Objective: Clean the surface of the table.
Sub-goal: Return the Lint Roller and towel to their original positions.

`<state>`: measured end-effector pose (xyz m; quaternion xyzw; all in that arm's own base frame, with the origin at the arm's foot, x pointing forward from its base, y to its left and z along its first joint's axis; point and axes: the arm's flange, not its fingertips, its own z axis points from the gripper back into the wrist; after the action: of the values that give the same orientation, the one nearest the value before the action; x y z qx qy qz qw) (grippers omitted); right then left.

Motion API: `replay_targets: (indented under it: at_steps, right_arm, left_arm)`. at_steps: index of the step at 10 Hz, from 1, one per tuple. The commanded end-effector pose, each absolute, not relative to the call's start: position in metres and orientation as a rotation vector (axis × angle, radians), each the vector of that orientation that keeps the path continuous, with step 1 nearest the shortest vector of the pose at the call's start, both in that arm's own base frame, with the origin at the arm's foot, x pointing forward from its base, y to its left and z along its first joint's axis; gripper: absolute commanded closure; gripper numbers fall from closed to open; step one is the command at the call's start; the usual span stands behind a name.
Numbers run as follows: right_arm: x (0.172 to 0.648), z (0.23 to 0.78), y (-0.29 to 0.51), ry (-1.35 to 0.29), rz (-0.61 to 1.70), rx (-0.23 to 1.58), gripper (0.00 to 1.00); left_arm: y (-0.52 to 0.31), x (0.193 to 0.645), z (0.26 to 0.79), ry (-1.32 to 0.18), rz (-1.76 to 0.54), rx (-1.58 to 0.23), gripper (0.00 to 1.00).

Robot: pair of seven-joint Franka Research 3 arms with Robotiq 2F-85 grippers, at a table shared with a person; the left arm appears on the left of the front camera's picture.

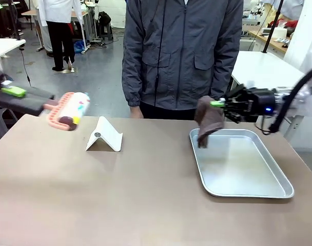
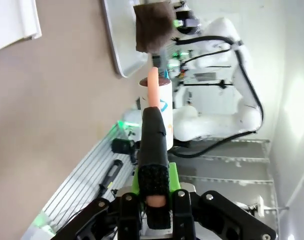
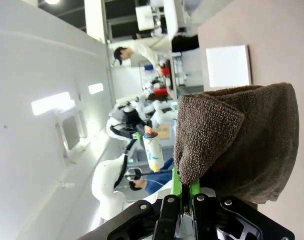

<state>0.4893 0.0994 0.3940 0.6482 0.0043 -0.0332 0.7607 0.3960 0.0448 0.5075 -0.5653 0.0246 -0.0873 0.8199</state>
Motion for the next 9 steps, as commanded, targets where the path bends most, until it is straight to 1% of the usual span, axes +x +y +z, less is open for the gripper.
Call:
replay_targets:
  at_steps: [1, 2, 4, 5, 6, 8, 9]
  right_arm:
    - [0.510, 0.382, 0.141, 0.069, -0.075, 1.342, 0.94]
    - [0.509, 0.371, 0.168, 0.103, -0.042, 1.294, 0.94]
    - [0.497, 0.348, 0.203, 0.119, -0.030, 1.192, 0.94]
    - [0.495, 0.342, 0.207, 0.066, -0.044, 1.144, 0.94]
    - [0.493, 0.339, 0.207, 0.051, -0.050, 1.124, 0.94]
    - [0.492, 0.334, 0.201, 0.050, -0.042, 1.086, 0.94]
    - [0.492, 0.332, 0.199, 0.049, -0.051, 1.085, 0.94]
  left_arm:
    - [0.011, 0.417, 0.515, 0.092, -0.138, -1.044, 0.78]
    - [-0.011, 0.430, 0.517, 0.103, -0.119, -0.985, 0.78]
    - [-0.054, 0.454, 0.511, 0.041, -0.041, -0.845, 0.78]
    - [-0.070, 0.465, 0.507, 0.006, -0.010, -0.779, 0.78]
    - [-0.080, 0.472, 0.502, -0.016, 0.015, -0.728, 0.78]
    - [-0.103, 0.487, 0.491, -0.035, -0.010, -0.623, 0.78]
    - [-0.112, 0.494, 0.487, -0.036, -0.034, -0.599, 0.78]
